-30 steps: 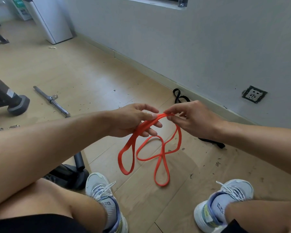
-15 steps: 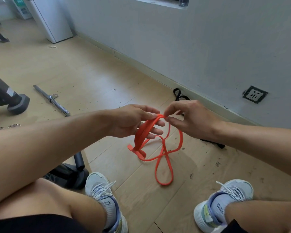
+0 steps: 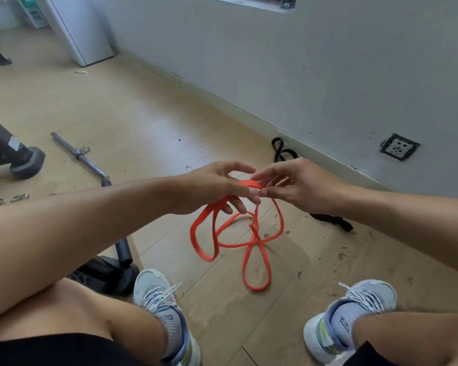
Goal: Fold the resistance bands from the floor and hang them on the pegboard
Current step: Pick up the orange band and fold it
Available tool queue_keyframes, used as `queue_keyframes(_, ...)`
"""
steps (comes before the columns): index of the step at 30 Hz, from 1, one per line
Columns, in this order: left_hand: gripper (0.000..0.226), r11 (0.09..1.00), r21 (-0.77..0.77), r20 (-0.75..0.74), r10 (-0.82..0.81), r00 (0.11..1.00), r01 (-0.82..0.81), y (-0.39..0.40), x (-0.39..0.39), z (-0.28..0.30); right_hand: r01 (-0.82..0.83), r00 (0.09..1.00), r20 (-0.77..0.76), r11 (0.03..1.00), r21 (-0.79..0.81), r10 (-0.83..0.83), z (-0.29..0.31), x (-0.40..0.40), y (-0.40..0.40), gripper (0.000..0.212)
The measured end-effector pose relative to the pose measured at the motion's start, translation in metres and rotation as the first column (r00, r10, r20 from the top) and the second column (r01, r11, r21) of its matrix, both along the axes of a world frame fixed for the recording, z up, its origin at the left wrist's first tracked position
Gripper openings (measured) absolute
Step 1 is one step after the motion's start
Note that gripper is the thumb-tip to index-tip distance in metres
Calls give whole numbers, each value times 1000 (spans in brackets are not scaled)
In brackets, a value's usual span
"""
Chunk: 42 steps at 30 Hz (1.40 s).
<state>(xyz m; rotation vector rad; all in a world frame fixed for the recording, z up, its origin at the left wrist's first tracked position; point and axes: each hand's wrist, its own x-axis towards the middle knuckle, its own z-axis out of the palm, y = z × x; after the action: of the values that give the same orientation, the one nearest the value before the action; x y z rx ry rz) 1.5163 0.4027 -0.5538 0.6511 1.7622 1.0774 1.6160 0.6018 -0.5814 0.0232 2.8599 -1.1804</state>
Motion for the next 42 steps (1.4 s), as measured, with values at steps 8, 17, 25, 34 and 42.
queue_keyframes(8,45,993,75,-334,-65,940,96,0,0,4,27,998,56,995,-95,-22,0,1,-3,6)
queue_keyframes(17,39,990,139,-425,59,903,1,-7,-13,14,147,969,211,986,-84,-127,-15,-1,6,15)
queue_keyframes(25,35,995,-80,-459,14,889,-57,-9,-9,4,171,984,-35,975,-139,-177,10,-3,6,23)
queue_keyframes(34,21,992,128,-638,86,765,-5,3,-4,5,104,982,-143,986,-127,-122,17,1,-11,23)
queue_keyframes(42,21,931,359,-562,276,780,-71,1,-6,14,110,993,54,990,-93,-106,1,1,-2,15)
